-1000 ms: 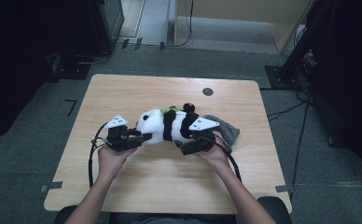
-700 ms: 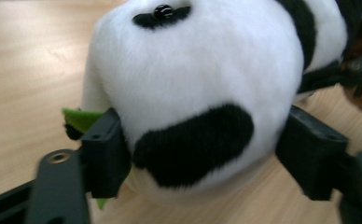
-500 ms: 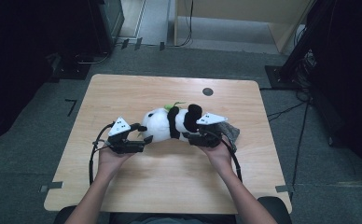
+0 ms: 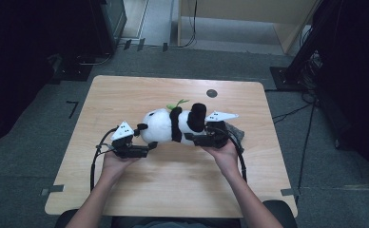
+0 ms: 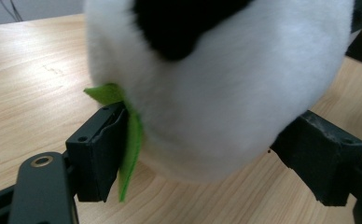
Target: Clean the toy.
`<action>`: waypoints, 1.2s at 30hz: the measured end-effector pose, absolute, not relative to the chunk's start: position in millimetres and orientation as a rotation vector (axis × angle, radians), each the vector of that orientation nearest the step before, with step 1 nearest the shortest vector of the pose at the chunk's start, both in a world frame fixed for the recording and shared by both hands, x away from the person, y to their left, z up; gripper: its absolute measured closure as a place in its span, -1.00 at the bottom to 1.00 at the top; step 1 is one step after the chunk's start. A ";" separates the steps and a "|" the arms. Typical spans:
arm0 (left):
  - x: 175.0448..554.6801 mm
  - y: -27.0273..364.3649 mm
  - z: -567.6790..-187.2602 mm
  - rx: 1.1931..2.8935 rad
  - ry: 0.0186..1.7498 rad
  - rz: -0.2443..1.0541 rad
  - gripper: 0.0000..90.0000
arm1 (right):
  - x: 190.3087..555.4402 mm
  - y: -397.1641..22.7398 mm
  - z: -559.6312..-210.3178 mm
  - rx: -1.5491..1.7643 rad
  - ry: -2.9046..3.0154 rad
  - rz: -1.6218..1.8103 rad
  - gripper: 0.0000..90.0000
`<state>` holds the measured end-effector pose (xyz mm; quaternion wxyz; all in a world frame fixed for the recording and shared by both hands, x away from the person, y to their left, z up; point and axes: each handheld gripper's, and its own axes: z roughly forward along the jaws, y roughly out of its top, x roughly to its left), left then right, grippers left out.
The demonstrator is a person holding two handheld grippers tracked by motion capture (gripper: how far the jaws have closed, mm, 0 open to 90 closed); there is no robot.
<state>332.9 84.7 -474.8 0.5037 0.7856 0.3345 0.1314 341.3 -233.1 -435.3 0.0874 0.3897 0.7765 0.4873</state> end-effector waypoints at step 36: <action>337.7 111.9 -455.7 1.743 0.977 0.178 0.32 | 335.9 -224.2 -478.5 0.956 2.449 1.297 -0.32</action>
